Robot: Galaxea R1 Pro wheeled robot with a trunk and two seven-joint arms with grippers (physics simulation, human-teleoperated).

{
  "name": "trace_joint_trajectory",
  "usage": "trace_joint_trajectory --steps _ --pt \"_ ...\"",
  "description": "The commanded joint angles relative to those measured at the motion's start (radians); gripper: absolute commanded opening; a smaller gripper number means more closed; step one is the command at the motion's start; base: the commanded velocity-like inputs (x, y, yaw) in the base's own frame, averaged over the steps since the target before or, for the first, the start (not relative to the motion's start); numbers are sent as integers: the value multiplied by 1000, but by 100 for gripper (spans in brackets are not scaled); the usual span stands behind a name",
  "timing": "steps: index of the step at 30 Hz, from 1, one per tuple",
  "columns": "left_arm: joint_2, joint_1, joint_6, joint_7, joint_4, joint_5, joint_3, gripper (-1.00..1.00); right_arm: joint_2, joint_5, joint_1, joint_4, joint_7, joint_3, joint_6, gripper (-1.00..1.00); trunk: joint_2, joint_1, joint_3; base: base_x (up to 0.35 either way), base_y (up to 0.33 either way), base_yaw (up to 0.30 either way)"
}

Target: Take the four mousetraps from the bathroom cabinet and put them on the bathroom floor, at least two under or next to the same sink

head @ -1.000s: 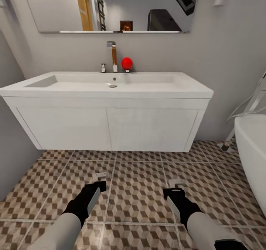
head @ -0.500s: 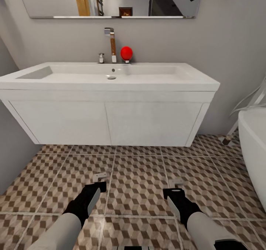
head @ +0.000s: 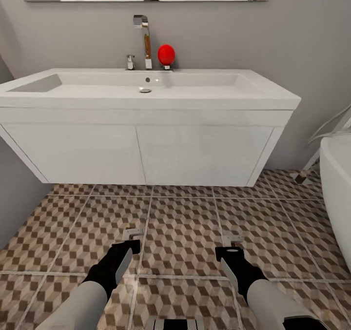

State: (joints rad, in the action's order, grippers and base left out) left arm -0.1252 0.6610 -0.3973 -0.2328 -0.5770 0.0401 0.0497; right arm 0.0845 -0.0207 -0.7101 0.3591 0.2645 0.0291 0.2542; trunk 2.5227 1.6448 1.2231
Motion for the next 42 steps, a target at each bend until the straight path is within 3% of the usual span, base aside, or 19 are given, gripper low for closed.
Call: trace_joint_trajectory --steps 1,20,35,42 --pt "-1 0 -5 -2 -2 1 3 -100 0 -2 0 3 4 3 6 -100 1 0 5 0 0 0" --pt "-1 0 -3 -3 -15 0 4 -100 1 -30 0 25 19 3 -33 -100 1 0 5 3 0 0" --pt "0 0 -2 -2 -14 6 8 -100 4 -39 0 26 18 3 -28 -100 1 0 5 254 0 0" --pt "-1 0 -2 -3 -14 9 6 -100 3 -39 0 26 17 4 -24 -100 1 0 5 50 0 0"
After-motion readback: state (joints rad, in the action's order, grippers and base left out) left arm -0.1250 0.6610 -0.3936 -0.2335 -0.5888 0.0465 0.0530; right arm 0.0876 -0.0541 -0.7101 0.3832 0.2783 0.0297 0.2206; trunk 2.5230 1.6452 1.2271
